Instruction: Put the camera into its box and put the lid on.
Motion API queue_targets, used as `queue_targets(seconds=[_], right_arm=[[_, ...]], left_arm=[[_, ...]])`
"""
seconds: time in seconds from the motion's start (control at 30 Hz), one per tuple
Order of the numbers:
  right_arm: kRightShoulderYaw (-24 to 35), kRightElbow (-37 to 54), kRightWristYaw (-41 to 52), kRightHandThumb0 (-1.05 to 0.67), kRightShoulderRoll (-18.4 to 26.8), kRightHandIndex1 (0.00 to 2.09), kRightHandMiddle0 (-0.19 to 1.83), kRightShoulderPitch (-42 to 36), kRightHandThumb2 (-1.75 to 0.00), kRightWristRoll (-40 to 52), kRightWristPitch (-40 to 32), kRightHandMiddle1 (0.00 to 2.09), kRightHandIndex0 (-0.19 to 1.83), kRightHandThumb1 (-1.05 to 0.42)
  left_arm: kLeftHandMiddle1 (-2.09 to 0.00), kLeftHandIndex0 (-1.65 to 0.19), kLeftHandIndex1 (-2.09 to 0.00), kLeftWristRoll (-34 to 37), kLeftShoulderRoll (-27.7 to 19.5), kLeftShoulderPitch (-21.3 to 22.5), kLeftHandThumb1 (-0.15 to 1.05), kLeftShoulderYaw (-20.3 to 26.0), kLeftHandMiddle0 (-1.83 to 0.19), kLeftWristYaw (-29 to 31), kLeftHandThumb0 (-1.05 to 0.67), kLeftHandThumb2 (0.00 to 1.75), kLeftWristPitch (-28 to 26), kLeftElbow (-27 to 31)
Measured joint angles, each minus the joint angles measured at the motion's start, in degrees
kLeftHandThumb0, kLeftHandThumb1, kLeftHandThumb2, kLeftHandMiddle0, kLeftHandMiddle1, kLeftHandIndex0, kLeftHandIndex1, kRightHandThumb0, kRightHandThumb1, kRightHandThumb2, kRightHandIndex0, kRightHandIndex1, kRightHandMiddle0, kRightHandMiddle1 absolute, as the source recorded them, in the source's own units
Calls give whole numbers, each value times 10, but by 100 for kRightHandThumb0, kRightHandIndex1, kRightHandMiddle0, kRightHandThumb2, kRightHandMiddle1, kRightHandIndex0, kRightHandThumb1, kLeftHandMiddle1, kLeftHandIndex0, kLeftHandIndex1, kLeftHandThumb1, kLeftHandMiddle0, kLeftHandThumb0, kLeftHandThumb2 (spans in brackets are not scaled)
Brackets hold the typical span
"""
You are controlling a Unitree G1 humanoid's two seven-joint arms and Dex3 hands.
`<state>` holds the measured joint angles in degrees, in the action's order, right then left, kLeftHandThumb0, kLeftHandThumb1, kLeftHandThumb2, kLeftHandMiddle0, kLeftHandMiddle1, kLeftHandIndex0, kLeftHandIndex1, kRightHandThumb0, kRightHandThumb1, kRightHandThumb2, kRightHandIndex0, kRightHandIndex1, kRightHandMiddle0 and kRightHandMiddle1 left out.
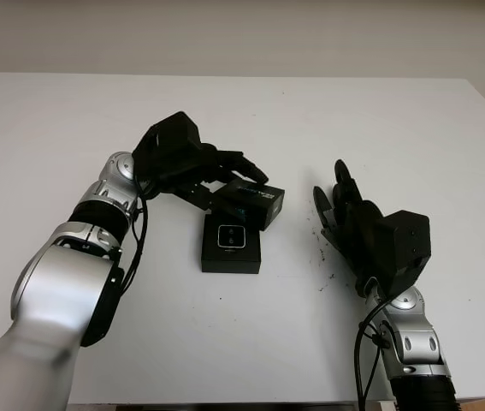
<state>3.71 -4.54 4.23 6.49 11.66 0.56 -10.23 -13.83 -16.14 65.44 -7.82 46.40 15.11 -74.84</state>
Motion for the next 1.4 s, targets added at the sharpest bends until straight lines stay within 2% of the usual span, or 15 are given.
queue_targets(seconds=[0.23,0.43,0.6,0.73,0.9,1.07,1.2,1.4], right_arm=[[0,0,-1,-67,0,5,-11,0,-46,3,0,5,-17,-105],[0,-4,-1,-69,0,5,-11,0,-45,-1,6,5,-17,-105],[0,-12,3,-67,0,5,-12,0,-45,2,18,5,-18,-105],[-1,-18,4,-68,0,5,-11,0,-45,1,28,6,-17,-105],[-4,-18,3,-70,0,5,-12,0,-46,-2,28,5,-18,-105],[-11,-24,0,-71,-3,5,-13,1,-47,-4,37,5,-18,-105],[-17,-31,0,-70,-6,4,-15,3,-49,-7,44,4,-19,-105],[-22,-32,0,-69,-8,1,-16,4,-51,-6,43,4,-19,-105]], left_arm=[[-131,-32,-107,8,0,-5,97,6,-41,-5,-36,5,-3,0],[-140,-47,-119,14,4,-9,94,13,-47,-29,-37,4,-13,0],[-154,-42,-133,34,5,-20,92,30,-45,-49,-38,5,-23,0],[-157,-45,-131,40,3,-29,93,38,-49,-91,-35,5,-31,4],[-169,-37,-134,55,-22,-37,94,58,-39,-146,-33,6,-31,29],[-168,-31,-139,76,-42,-71,96,74,-36,-176,-27,6,-25,107],[-163,-29,-139,101,-50,-131,98,83,-35,-169,-26,6,-29,211],[-162,-31,-136,124,-66,-241,97,92,-36,-175,-29,5,-132,436]])
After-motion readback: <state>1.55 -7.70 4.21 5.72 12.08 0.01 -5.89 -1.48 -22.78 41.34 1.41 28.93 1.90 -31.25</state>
